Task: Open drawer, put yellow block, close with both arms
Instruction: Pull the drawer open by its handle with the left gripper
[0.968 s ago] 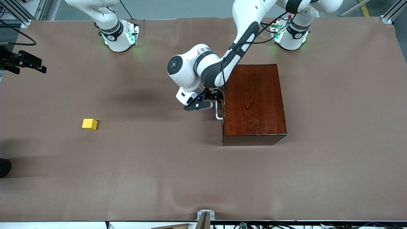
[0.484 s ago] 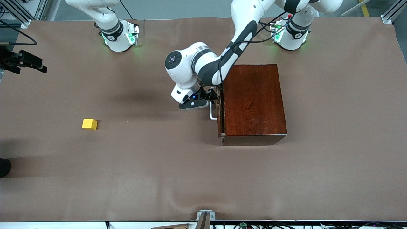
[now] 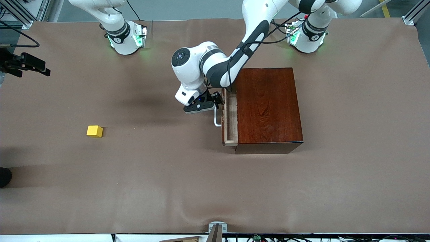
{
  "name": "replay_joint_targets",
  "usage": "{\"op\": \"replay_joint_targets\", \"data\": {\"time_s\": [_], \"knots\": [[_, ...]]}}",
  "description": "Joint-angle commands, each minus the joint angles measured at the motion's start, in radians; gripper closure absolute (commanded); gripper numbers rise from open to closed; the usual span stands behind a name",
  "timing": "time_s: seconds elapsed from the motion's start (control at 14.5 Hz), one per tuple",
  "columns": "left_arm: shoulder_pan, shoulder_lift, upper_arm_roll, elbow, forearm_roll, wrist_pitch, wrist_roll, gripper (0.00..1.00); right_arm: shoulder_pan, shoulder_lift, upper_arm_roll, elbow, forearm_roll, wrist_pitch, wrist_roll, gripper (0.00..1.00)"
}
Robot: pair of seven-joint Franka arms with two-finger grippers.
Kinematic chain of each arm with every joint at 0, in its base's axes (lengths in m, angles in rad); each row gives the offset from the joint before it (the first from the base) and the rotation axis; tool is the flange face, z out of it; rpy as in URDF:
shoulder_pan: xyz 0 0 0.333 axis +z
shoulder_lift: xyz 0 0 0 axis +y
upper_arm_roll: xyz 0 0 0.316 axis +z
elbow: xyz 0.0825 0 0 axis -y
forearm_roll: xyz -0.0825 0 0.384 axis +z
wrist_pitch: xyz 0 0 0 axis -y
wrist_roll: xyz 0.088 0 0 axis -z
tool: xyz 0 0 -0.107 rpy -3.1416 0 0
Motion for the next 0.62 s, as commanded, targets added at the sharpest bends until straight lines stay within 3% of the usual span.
{"op": "replay_joint_targets", "data": {"time_s": [0.0, 0.55], "knots": [[-0.009, 0.017, -0.010, 0.030, -0.021, 0.066, -0.064, 0.00, -0.018, -0.009, 0.012, 0.003, 0.014, -0.011, 0.002, 0.00], [-0.021, 0.047, -0.007, 0.030, -0.060, 0.262, -0.178, 0.00, -0.037, 0.017, 0.008, 0.006, 0.002, -0.006, -0.006, 0.00]]}}
